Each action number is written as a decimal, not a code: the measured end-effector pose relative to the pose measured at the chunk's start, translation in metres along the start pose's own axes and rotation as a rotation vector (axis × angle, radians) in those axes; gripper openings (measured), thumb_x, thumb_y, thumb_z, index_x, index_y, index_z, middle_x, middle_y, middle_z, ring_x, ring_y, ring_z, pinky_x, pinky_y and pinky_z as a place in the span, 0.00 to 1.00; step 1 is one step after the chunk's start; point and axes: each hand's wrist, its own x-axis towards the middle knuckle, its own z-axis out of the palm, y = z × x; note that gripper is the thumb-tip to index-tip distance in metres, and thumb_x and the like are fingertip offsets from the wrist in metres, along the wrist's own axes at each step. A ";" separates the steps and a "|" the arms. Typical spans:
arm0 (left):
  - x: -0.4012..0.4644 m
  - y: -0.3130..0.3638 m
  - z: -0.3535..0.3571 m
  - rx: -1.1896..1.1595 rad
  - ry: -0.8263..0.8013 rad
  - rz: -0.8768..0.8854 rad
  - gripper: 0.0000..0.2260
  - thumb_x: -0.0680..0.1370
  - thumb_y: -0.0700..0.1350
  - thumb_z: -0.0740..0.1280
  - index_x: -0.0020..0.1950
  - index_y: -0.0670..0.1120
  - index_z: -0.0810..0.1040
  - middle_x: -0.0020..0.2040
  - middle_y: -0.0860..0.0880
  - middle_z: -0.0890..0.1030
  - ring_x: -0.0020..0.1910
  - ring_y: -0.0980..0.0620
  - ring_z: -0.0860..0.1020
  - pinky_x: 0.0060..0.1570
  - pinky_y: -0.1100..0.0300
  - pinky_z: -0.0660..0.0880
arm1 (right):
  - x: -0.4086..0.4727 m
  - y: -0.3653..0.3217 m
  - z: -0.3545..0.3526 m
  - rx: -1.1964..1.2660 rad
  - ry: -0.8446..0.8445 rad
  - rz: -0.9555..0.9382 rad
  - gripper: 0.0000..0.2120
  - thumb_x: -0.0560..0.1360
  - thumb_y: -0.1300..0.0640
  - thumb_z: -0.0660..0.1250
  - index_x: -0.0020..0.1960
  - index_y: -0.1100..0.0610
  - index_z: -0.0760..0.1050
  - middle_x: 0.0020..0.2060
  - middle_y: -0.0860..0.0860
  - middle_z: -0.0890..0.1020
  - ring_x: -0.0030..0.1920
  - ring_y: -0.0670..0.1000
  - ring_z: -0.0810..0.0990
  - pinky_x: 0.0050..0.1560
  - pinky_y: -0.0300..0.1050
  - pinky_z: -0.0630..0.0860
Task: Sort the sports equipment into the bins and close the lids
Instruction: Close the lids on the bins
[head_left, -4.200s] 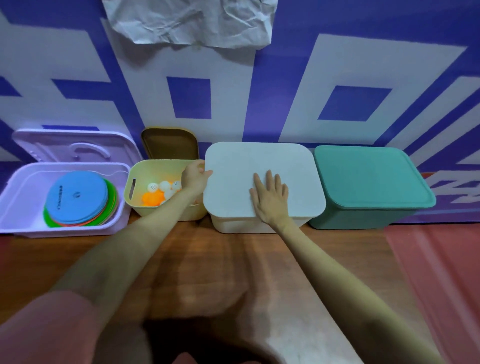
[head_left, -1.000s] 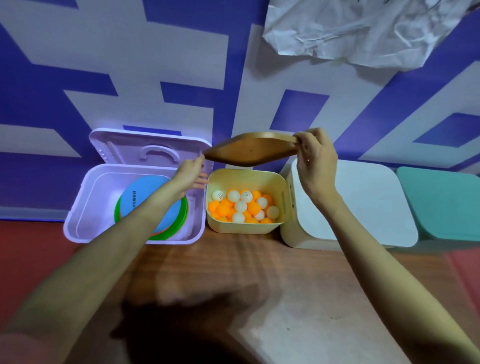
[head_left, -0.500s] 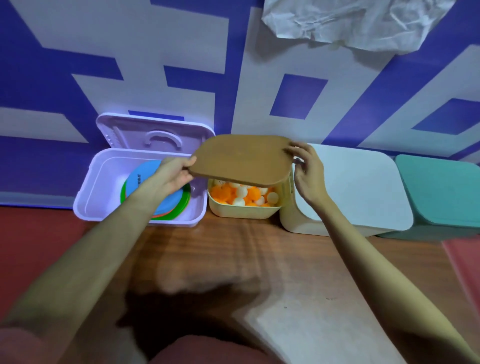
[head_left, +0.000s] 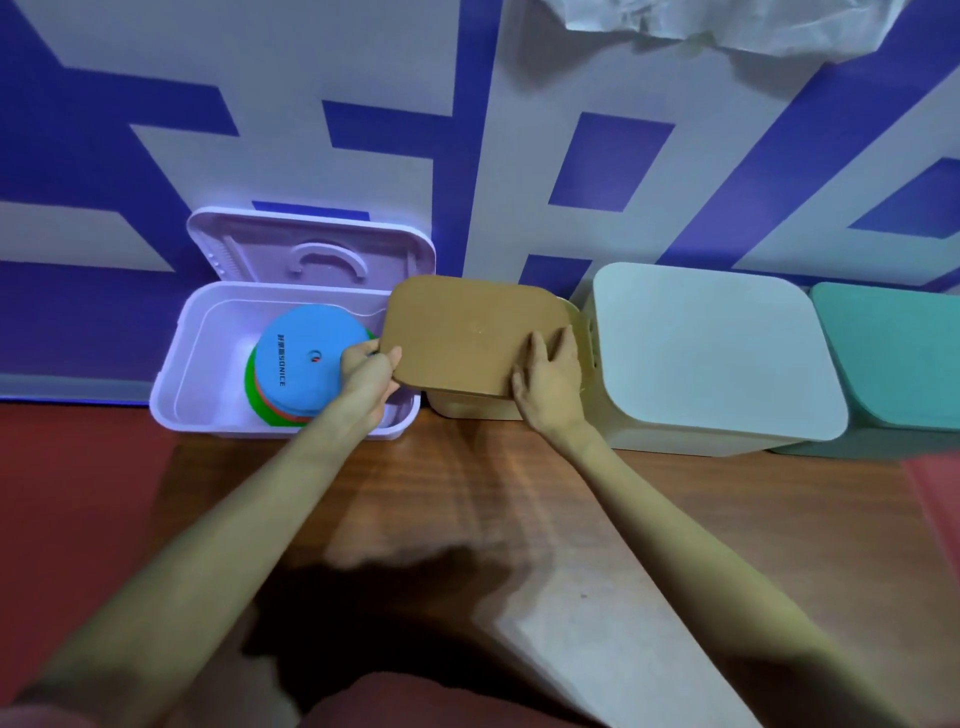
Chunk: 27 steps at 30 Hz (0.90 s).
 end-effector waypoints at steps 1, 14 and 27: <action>0.002 -0.001 0.002 0.012 -0.003 0.004 0.13 0.80 0.32 0.59 0.65 0.31 0.71 0.56 0.39 0.78 0.53 0.45 0.77 0.56 0.53 0.75 | -0.001 0.000 0.002 -0.036 0.007 -0.021 0.26 0.78 0.52 0.59 0.72 0.63 0.61 0.72 0.70 0.55 0.73 0.67 0.53 0.73 0.57 0.56; 0.014 -0.012 0.030 0.371 -0.100 0.130 0.03 0.79 0.39 0.64 0.47 0.46 0.75 0.47 0.43 0.81 0.43 0.42 0.81 0.53 0.45 0.79 | 0.000 0.028 0.012 -0.292 -0.259 -0.207 0.42 0.76 0.42 0.62 0.77 0.52 0.38 0.76 0.63 0.43 0.75 0.66 0.41 0.73 0.65 0.48; 0.016 -0.038 -0.020 1.118 -0.304 0.480 0.31 0.72 0.42 0.70 0.73 0.47 0.63 0.53 0.41 0.74 0.51 0.42 0.75 0.47 0.56 0.71 | -0.002 0.037 0.018 -0.431 -0.216 -0.283 0.27 0.82 0.52 0.54 0.77 0.55 0.47 0.74 0.67 0.53 0.74 0.69 0.50 0.70 0.64 0.54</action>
